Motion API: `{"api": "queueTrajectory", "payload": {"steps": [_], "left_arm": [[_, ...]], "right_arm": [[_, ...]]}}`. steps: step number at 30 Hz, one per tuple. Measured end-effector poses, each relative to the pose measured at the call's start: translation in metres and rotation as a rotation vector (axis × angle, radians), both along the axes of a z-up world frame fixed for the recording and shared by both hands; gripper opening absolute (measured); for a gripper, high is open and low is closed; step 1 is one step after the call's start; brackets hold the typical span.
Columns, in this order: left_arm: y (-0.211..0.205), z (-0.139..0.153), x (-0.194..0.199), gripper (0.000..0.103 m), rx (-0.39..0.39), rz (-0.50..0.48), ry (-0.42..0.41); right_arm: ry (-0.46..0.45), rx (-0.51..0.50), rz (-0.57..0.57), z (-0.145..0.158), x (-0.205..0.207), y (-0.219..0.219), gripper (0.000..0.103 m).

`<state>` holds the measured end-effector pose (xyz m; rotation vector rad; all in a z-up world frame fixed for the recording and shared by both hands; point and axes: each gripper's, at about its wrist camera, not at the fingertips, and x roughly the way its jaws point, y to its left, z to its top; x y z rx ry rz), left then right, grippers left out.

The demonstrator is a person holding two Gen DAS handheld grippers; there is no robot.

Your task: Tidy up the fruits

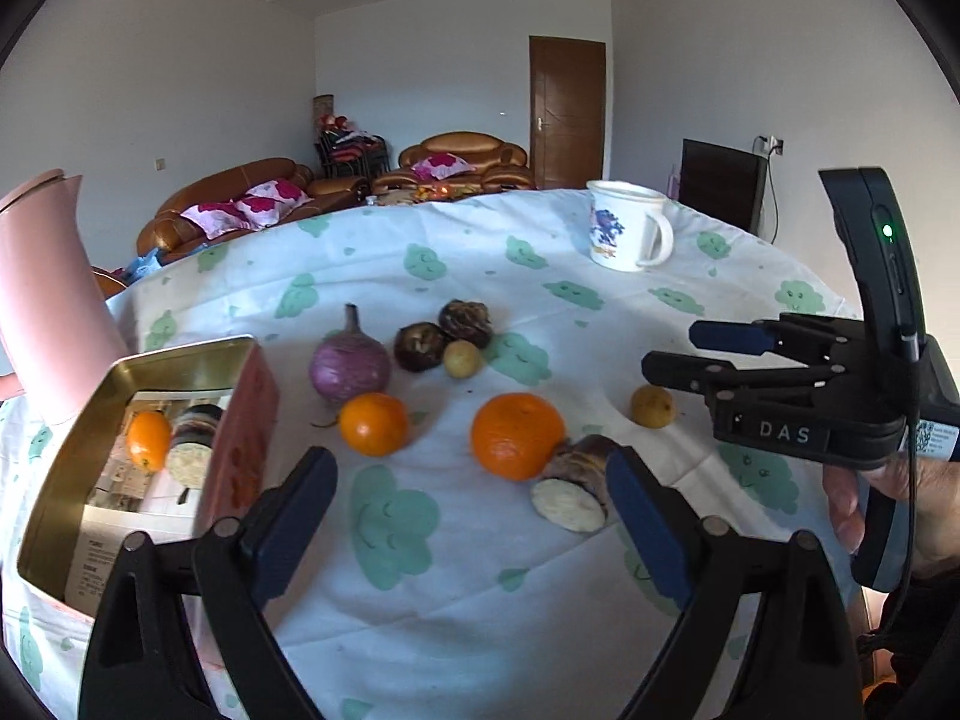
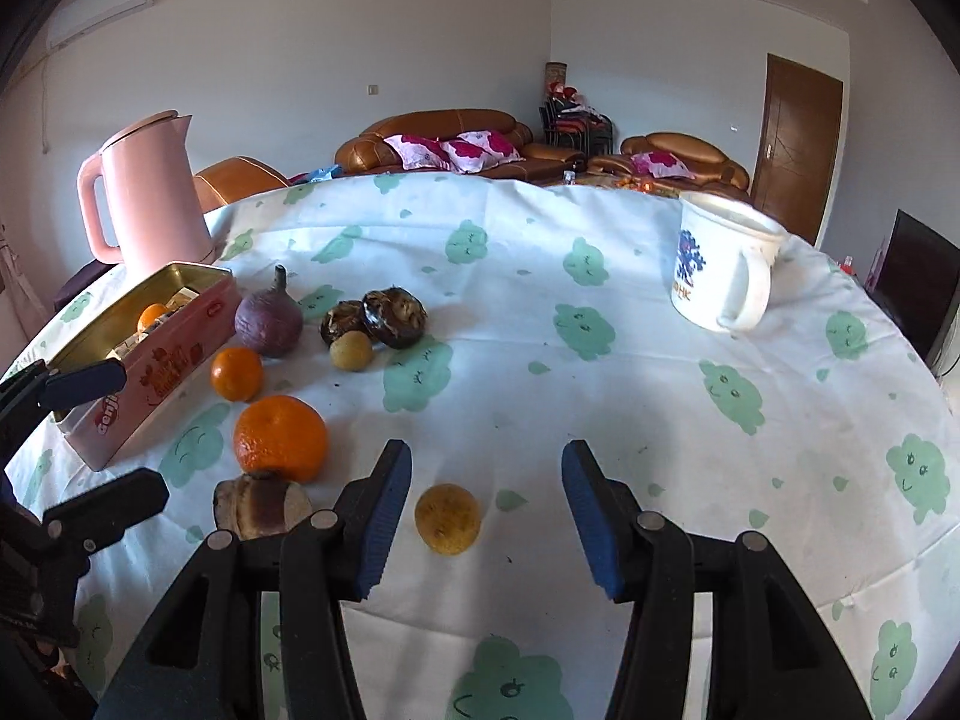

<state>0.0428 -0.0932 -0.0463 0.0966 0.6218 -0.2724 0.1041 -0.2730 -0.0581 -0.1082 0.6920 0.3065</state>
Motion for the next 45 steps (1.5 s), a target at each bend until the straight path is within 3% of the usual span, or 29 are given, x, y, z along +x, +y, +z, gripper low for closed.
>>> {"api": "queueTrajectory", "payload": {"steps": [7,15,17,20,22,26,31,45], "left_arm": [[-0.026,-0.013,0.014,0.092,0.0,-0.042,0.081],[-0.036,-0.026,0.027,0.08,-0.02,-0.08,0.19],[-0.036,-0.029,0.031,0.069,-0.035,-0.085,0.218],[-0.034,-0.032,0.034,0.061,-0.058,-0.094,0.24],[-0.035,-0.033,0.033,0.051,-0.069,-0.107,0.246],[-0.033,-0.033,0.032,0.05,-0.084,-0.112,0.248],[-0.033,-0.031,0.029,0.05,-0.088,-0.118,0.234],[-0.027,-0.021,0.018,0.05,-0.083,-0.109,0.147]], "right_arm": [[0.05,0.017,0.007,-0.007,0.004,-0.008,0.054],[0.1,0.013,0.027,-0.013,0.008,-0.007,0.054],[0.12,0.004,0.033,-0.016,0.01,-0.005,0.054],[0.149,0.007,0.042,-0.019,0.015,-0.004,0.054],[0.164,0.007,0.048,-0.021,0.016,-0.003,0.047],[0.179,0.004,0.066,-0.023,0.017,-0.001,0.035],[0.171,-0.001,0.081,-0.022,0.015,0.001,0.028],[0.127,0.019,0.089,-0.015,0.009,-0.001,0.027]]}}
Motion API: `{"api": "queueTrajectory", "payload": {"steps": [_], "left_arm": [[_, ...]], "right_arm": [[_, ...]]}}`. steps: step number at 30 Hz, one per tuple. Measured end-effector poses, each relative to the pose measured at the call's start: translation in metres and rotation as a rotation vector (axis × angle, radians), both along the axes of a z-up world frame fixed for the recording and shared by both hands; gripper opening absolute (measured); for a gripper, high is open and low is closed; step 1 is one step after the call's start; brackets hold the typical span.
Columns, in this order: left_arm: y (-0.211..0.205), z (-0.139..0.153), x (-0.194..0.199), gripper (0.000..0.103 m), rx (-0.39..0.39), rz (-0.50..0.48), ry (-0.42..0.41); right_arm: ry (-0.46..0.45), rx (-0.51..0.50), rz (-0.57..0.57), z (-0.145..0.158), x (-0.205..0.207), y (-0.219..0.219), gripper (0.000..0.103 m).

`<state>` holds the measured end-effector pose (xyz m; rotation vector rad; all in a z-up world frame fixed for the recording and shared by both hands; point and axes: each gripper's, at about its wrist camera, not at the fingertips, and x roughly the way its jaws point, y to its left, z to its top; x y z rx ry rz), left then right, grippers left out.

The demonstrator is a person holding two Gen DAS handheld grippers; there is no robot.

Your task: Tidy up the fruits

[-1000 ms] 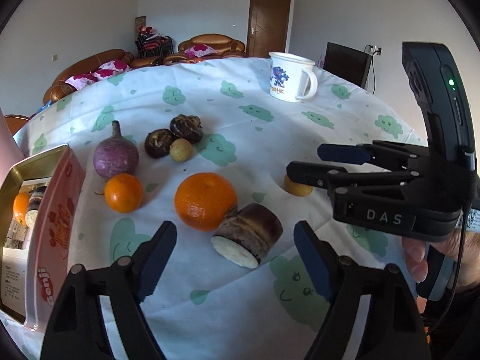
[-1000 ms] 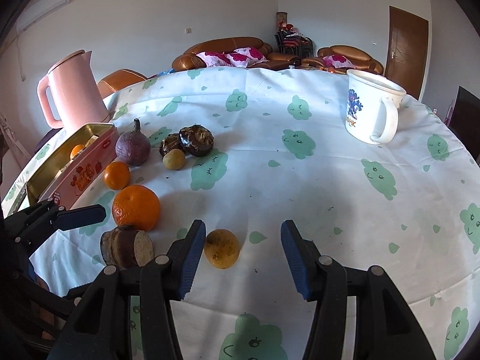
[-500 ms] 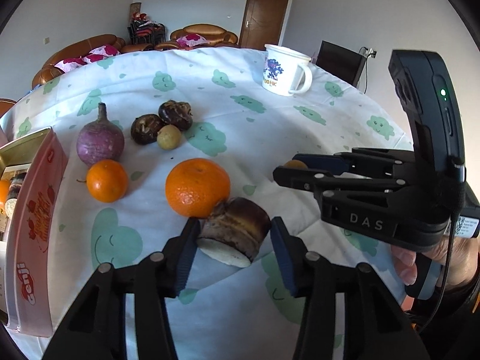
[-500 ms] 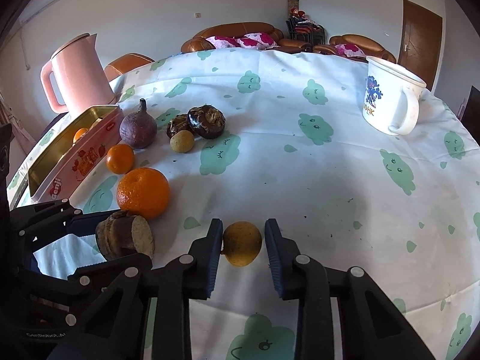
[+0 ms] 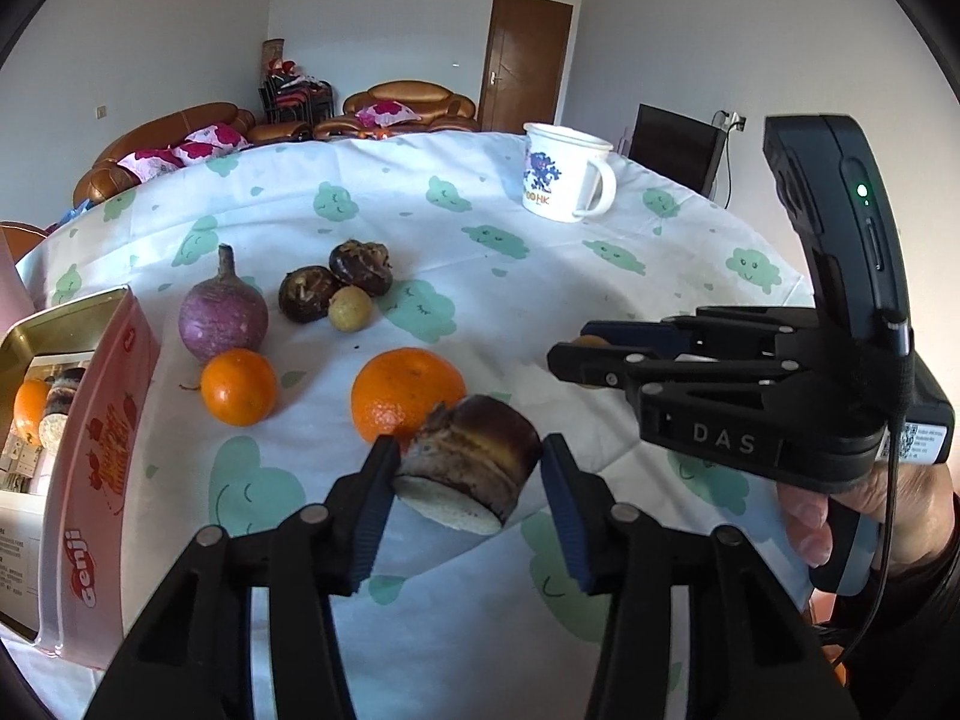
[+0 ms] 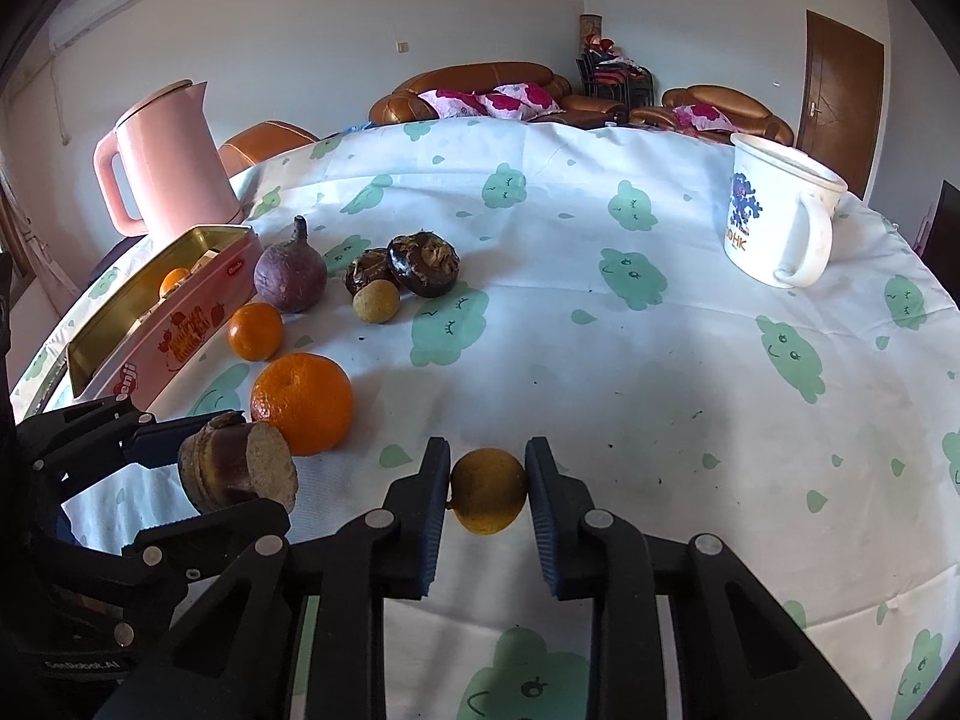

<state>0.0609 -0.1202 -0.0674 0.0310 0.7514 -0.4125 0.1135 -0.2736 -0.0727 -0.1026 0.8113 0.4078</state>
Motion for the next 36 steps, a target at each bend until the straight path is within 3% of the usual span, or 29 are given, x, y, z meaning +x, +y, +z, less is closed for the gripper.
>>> {"api": "queueTrajectory", "payload": {"steps": [36], "left_arm": [[0.023,0.023,-0.015,0.05,-0.012,0.096,-0.186]], "right_arm": [[-0.232,0.066,0.026,0.027,-0.033,-0.009,0.027]]}}
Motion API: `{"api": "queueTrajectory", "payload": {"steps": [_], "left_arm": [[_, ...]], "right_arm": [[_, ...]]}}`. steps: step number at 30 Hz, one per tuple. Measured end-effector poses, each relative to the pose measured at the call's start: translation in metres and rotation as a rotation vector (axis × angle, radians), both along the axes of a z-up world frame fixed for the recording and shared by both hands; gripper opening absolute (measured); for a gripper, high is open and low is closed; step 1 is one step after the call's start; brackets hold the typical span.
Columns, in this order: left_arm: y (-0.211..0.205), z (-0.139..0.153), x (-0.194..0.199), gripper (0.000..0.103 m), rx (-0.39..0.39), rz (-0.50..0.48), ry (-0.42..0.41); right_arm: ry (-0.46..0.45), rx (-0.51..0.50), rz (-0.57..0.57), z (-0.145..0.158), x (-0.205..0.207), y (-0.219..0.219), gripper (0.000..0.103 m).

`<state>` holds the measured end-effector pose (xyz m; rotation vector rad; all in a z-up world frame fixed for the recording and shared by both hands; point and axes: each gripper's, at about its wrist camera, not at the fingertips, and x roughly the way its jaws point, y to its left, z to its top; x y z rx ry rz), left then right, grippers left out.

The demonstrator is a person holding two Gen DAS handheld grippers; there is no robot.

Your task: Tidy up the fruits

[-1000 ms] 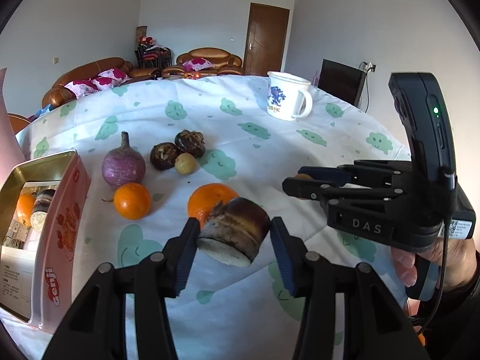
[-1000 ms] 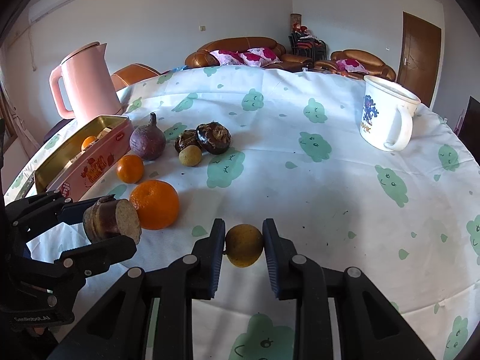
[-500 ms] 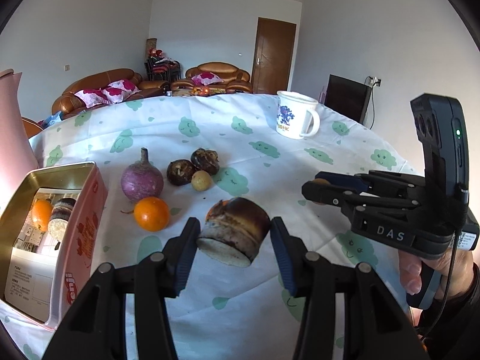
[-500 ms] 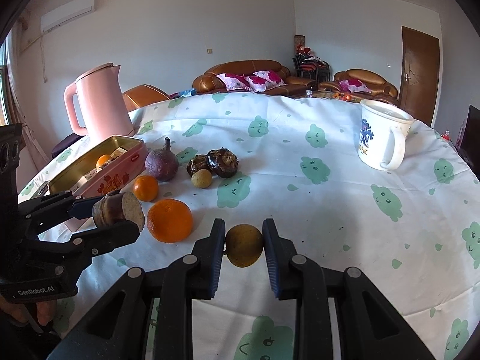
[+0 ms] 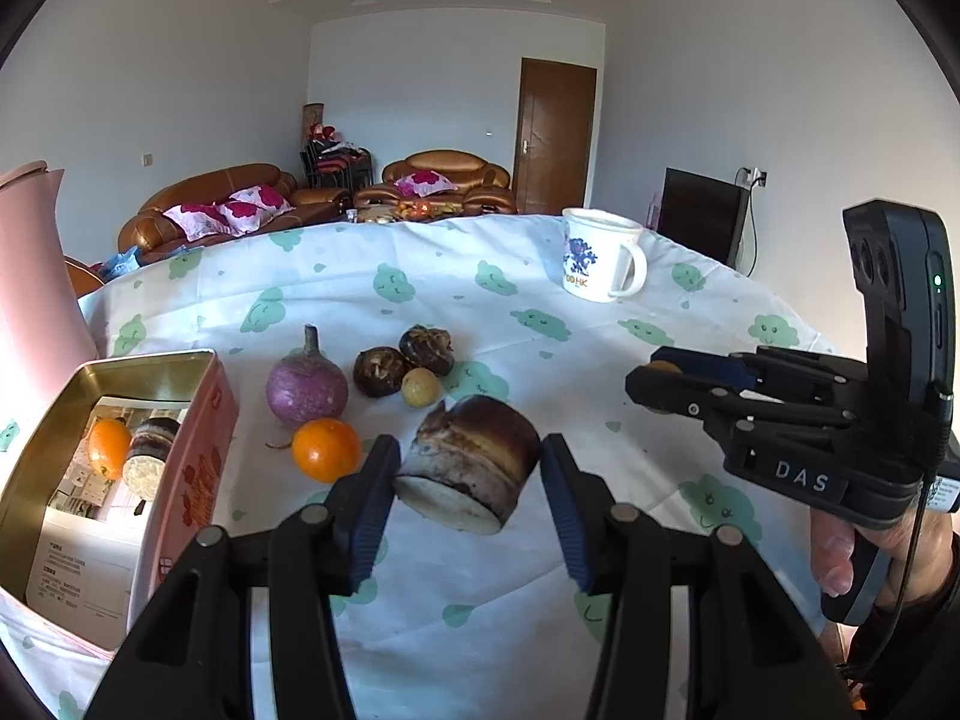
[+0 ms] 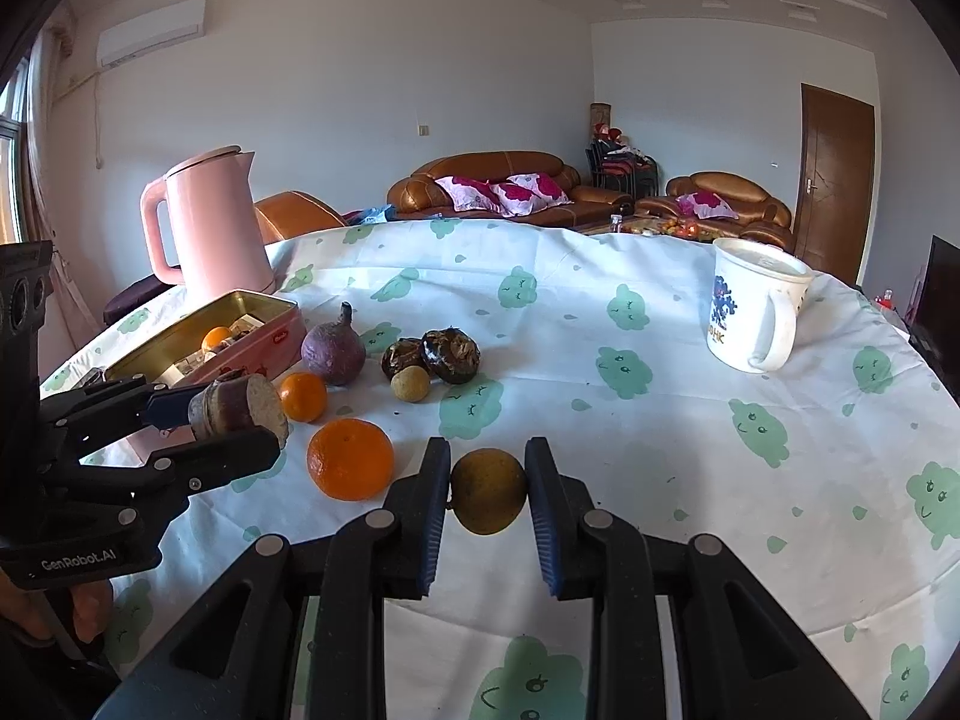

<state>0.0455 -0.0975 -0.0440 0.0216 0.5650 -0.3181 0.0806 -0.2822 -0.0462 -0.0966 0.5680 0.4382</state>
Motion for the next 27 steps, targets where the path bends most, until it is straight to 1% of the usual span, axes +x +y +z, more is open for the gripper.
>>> {"api": "queueTrajectory", "payload": {"steps": [27], "left_arm": [[-0.001,0.008,-0.016,0.05,0.03,0.033,-0.098]], "right_arm": [[-0.097,0.026,0.008,0.009,-0.018,-0.004,0.027]]}}
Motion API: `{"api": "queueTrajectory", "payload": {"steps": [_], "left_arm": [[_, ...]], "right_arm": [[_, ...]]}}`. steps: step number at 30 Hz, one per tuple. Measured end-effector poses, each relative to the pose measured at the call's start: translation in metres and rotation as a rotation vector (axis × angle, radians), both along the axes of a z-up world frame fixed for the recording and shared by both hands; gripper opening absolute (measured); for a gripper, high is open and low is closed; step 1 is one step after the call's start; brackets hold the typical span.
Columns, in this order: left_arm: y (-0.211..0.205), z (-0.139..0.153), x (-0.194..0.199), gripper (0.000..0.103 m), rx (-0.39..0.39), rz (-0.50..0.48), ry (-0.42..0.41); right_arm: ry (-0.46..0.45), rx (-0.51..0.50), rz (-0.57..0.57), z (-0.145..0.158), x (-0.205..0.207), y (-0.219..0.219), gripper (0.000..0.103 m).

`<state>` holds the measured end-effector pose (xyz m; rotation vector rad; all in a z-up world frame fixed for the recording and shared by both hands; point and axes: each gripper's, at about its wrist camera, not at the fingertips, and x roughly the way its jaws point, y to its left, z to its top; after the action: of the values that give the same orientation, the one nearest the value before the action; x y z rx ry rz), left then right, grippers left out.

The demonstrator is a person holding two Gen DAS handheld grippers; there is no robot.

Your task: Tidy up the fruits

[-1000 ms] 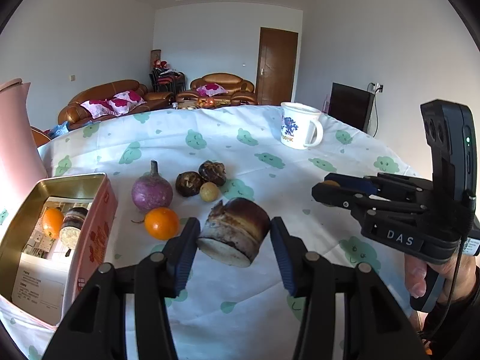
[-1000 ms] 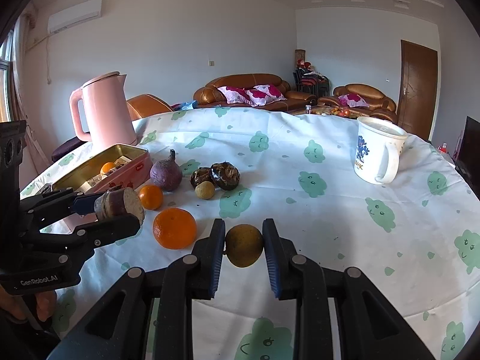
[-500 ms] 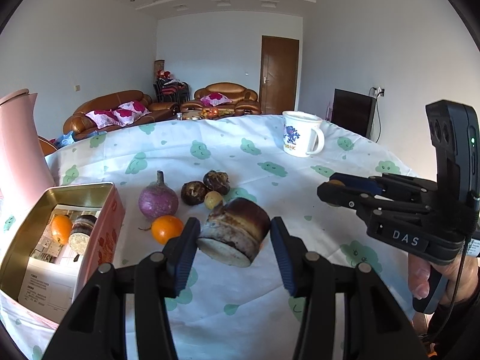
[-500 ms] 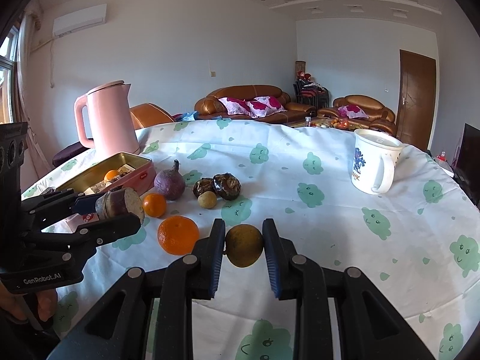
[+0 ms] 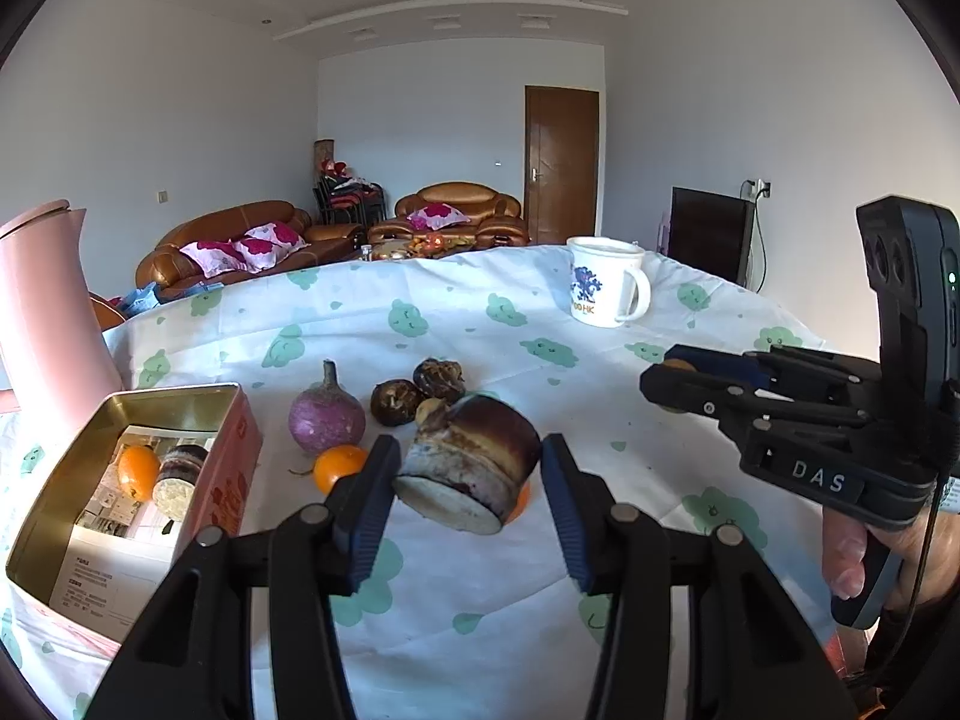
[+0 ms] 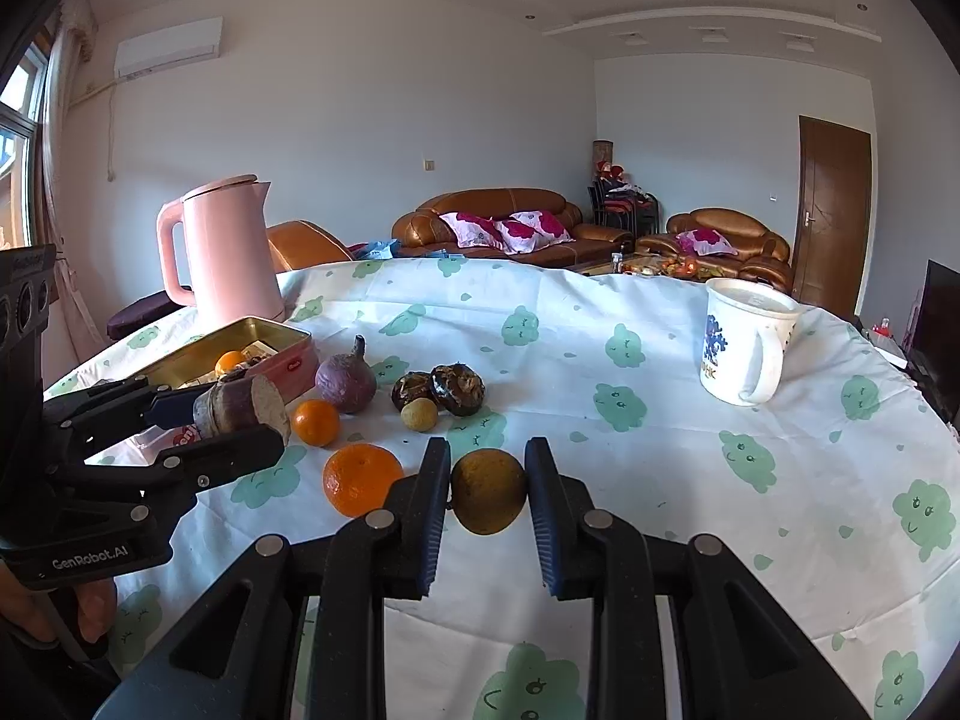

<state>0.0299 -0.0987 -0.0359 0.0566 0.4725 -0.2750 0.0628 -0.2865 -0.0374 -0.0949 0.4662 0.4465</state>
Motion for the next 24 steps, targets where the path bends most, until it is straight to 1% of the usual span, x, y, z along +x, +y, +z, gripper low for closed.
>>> {"api": "queueTrajectory", "payload": {"steps": [13,20,24], "left_arm": [[-0.001,0.003,-0.005,0.05,0.003,0.005,-0.032],[-0.001,0.005,-0.011,0.05,0.016,0.019,-0.067],[0.001,0.006,-0.012,0.05,0.017,0.022,-0.07]], "right_arm": [[-0.053,0.014,-0.002,0.004,-0.009,-0.002,0.027],[-0.113,-0.002,0.001,0.007,-0.021,0.001,0.027],[-0.109,-0.012,0.003,0.008,-0.021,0.002,0.027]]}}
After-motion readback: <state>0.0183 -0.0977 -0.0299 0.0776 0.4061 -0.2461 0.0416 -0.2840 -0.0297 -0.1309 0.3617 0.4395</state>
